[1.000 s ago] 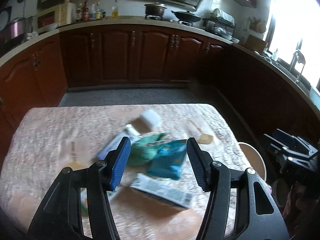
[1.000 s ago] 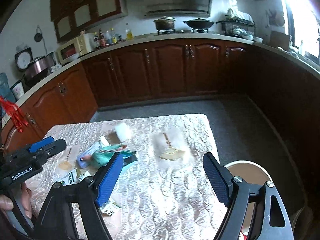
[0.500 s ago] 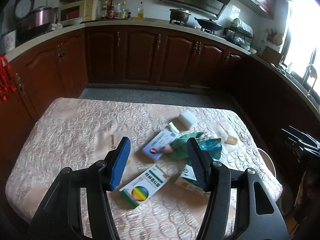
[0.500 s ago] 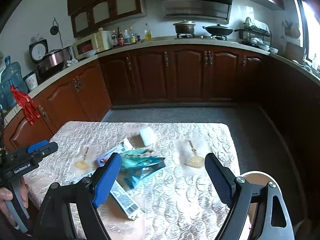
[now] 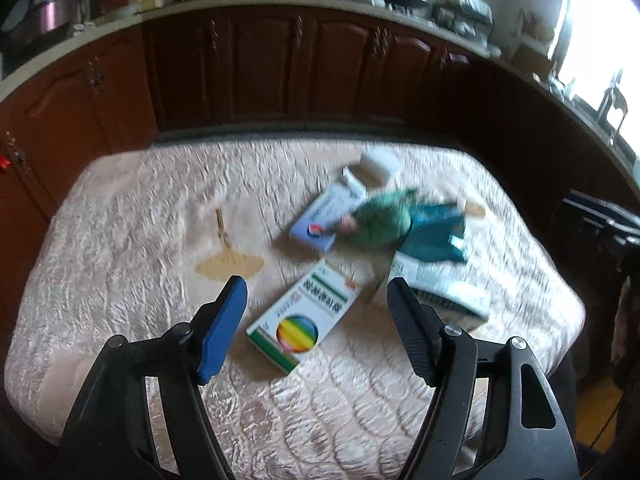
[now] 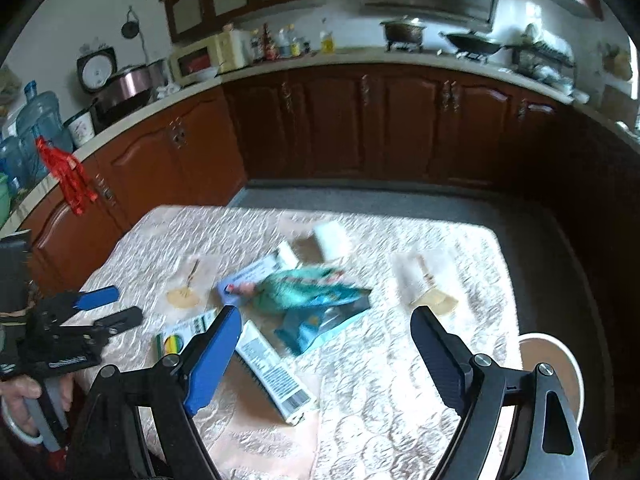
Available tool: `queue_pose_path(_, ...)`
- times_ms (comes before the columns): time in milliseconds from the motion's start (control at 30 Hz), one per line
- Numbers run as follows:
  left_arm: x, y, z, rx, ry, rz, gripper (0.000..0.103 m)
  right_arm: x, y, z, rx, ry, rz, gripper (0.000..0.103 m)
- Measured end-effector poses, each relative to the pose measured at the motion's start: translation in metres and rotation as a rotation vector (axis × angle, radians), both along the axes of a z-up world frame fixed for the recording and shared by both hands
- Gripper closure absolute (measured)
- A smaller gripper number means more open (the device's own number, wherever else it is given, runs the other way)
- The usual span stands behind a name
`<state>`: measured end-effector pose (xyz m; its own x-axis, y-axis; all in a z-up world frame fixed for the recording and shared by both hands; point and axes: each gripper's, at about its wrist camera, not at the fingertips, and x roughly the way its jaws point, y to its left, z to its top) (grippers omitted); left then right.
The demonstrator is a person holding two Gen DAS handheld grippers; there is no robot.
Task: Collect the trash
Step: 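Move both open tools back over the remaining trash on the table, then grasp the rainbow medicine box with the left tool while the right tool grasps the milk carton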
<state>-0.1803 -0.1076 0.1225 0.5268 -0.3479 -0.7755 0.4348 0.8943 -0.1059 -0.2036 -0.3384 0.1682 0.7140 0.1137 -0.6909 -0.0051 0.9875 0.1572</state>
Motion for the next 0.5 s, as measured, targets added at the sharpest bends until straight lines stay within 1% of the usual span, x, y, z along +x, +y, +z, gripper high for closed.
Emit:
queue_pose_path(200,0.015,-0.006,-0.038,0.064,0.092,-0.056,0.031,0.015,0.016,-0.037,0.039,0.110,0.113,0.018)
queue_pose_path(367,0.023,-0.016,-0.058,0.132,0.108,-0.107,0.031,0.029,0.028,-0.071,0.039,0.195,0.167,0.018)
queue_pose_path(500,0.034,-0.025,-0.073,0.187,0.122,-0.129,0.031,0.039,0.038,-0.088,0.011,0.228,0.221,0.018)
